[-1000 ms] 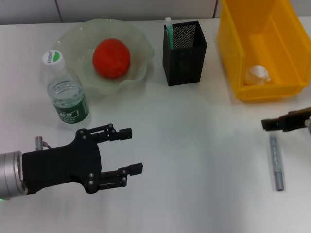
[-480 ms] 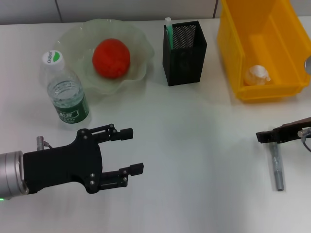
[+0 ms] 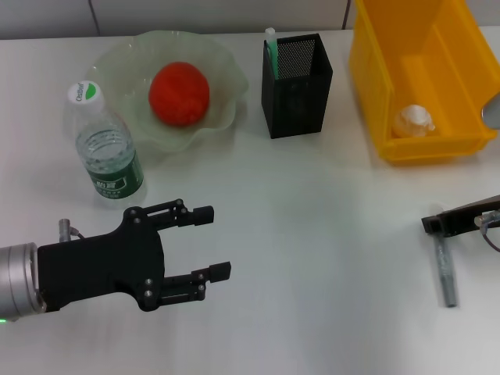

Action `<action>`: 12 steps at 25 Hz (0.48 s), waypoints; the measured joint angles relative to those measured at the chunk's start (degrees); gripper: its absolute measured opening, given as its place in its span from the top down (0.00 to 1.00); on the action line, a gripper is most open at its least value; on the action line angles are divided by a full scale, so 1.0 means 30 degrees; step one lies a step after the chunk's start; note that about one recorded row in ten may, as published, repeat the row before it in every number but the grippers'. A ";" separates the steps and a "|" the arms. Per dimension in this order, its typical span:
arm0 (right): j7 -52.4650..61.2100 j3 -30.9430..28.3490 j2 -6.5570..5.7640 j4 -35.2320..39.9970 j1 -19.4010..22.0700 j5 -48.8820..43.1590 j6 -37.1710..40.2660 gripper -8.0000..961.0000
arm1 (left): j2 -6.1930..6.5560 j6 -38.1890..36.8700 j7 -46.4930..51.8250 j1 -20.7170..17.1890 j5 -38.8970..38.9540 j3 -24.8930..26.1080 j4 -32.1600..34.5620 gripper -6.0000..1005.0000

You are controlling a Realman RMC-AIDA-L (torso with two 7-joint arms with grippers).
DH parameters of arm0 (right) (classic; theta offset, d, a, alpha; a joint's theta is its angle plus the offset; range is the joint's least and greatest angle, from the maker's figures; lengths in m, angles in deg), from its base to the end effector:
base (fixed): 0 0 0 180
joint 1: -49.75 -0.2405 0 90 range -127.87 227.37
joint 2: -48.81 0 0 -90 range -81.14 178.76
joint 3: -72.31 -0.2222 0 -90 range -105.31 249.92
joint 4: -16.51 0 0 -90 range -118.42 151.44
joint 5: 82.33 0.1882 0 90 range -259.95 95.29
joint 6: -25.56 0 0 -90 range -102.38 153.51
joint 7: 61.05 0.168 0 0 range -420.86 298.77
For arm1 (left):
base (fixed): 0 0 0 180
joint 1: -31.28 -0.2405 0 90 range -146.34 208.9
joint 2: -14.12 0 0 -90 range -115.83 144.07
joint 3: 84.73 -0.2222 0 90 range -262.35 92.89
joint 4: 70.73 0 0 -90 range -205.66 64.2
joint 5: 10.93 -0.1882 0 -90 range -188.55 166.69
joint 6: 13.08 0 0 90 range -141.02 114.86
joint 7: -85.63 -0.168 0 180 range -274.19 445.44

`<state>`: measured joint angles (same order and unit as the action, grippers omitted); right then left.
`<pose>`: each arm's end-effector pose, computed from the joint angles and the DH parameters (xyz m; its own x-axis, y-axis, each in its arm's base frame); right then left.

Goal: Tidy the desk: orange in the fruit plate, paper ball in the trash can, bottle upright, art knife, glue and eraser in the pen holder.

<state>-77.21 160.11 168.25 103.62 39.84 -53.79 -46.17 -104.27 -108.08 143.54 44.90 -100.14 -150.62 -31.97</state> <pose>0.2479 0.2831 -0.0020 0.4933 -0.8621 -0.1161 -0.7357 -0.3422 -0.5845 -0.2149 0.2261 -0.0235 0.7845 0.0943 0.6129 0.2187 -0.9670 -0.1311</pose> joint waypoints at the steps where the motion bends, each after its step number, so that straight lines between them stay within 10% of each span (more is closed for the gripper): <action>1: -0.0028 0.0000 0.0000 -0.0013 0.0000 0.0003 0.0021 0.56 | 0.0000 0.0000 0.0000 0.0000 0.0000 0.0000 0.0000 0.27; 6: -0.0215 -0.0027 -0.0031 -0.0135 -0.0019 -0.0031 0.0077 0.79 | -0.0001 -0.0001 0.0000 -0.0018 0.0002 0.0005 -0.0021 0.27; 12: -0.0505 -0.0174 -0.0055 -0.0110 -0.0084 0.0074 0.0039 0.82 | 0.0004 0.0000 0.0000 -0.0056 0.0002 0.0050 -0.0050 0.27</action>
<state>-78.72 159.59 168.09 103.29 39.59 -53.57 -46.05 -104.26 -108.08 143.54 44.73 -100.14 -150.47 -32.12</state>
